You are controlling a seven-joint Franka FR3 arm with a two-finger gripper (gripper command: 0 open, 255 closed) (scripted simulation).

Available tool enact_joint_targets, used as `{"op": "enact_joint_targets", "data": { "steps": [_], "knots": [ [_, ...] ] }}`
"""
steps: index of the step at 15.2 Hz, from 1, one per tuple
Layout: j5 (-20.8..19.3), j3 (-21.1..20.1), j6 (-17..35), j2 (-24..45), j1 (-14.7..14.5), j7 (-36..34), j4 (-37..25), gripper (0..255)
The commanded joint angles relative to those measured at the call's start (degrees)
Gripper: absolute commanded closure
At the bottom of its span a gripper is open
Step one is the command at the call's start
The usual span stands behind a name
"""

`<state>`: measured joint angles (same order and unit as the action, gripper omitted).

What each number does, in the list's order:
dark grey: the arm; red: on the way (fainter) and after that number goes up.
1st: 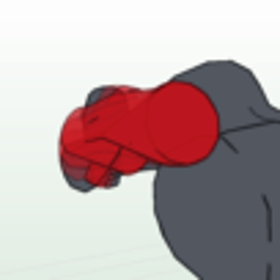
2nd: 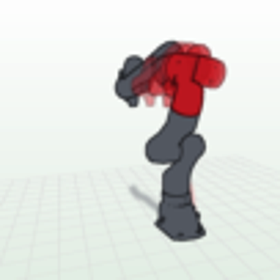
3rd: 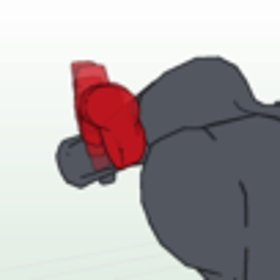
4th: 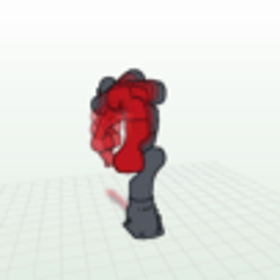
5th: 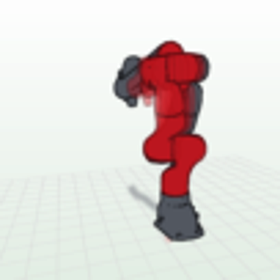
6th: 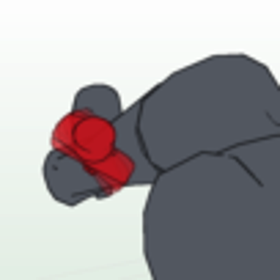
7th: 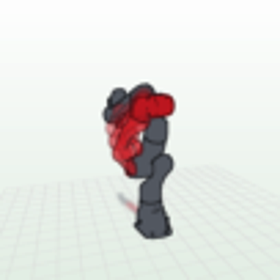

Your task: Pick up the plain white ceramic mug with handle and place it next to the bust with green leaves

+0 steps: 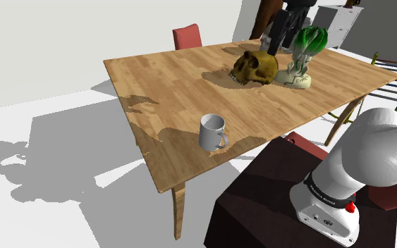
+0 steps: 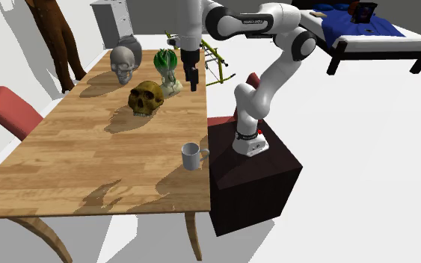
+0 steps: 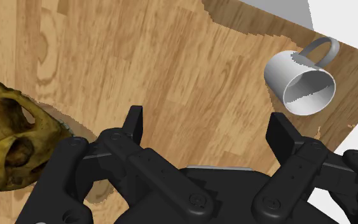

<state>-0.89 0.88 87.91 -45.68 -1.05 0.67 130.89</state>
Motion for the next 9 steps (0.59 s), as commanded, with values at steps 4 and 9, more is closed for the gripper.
{"op": "enact_joint_targets", "data": {
  "steps": [4, 9],
  "knots": [
    [1.75, -2.52, 3.96, 0.95, -0.44, -3.53, 3.81, 0],
    [4.70, -6.82, 11.00, 4.19, -1.40, -9.28, 8.84, 0]
  ]
}}
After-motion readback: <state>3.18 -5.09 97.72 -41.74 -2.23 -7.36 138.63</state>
